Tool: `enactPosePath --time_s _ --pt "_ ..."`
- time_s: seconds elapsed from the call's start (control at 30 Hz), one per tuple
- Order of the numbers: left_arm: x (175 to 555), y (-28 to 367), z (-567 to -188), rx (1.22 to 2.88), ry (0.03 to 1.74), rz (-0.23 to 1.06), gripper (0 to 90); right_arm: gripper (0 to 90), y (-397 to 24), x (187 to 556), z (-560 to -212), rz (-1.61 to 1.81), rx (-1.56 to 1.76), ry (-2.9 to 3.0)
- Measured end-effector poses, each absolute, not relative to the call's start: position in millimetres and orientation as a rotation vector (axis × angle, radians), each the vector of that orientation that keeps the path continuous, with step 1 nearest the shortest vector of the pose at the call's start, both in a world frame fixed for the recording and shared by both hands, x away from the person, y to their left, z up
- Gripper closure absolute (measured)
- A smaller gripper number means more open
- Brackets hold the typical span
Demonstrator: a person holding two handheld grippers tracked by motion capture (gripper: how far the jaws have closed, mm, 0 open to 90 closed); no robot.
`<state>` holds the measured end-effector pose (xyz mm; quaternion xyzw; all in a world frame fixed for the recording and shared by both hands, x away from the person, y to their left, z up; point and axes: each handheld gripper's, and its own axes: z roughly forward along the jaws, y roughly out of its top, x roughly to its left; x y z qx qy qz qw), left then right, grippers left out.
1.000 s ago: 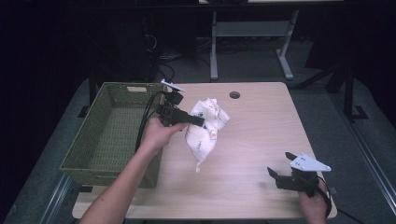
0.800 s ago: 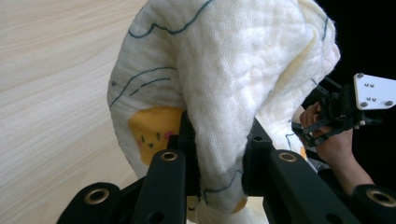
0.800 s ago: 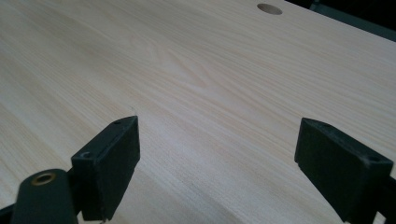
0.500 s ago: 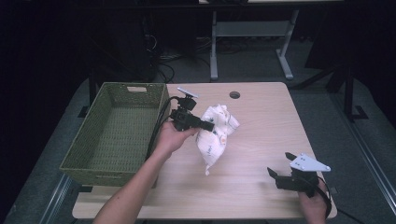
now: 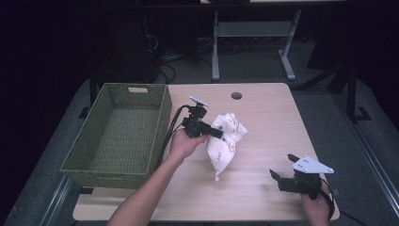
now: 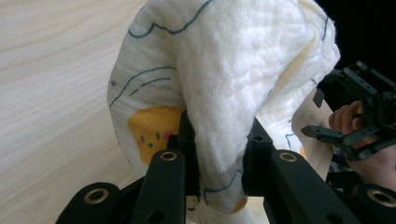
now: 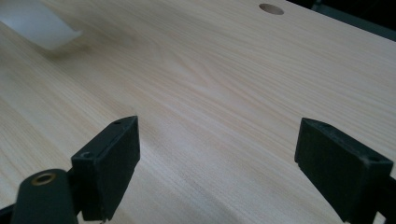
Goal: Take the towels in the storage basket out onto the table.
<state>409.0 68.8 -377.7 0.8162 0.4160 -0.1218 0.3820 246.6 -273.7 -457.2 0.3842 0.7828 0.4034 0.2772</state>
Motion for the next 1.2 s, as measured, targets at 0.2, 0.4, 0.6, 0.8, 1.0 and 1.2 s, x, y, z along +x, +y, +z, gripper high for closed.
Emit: enactPosePath --time_s 0.2,0.4,0.6,0.8,1.0,1.2 --pt "410.5 59.2 -391.6 2.075 1.100 -0.295 73.9 13.7 -274.3 246.2 -456.8 1.088 1.040 2.098" --pt "413.7 57.0 -406.3 2.075 1.133 -0.301 73.4 13.7 -275.0 246.3 -456.4 1.088 1.035 2.096" --pt "415.7 54.2 -419.3 2.044 1.182 -0.305 73.1 13.7 -275.6 246.4 -456.2 1.089 1.031 2.097" --pt "418.0 53.0 -429.3 2.039 1.204 -0.295 72.8 13.7 -275.0 246.8 -456.4 1.086 1.032 2.101" --pt "416.6 49.3 -435.3 2.055 1.195 -0.294 69.0 13.7 -274.7 247.1 -456.7 1.085 1.026 2.106" --pt "414.2 43.9 -442.1 2.084 1.187 -0.248 70.7 13.7 -273.4 246.6 -456.8 1.085 1.028 2.106"
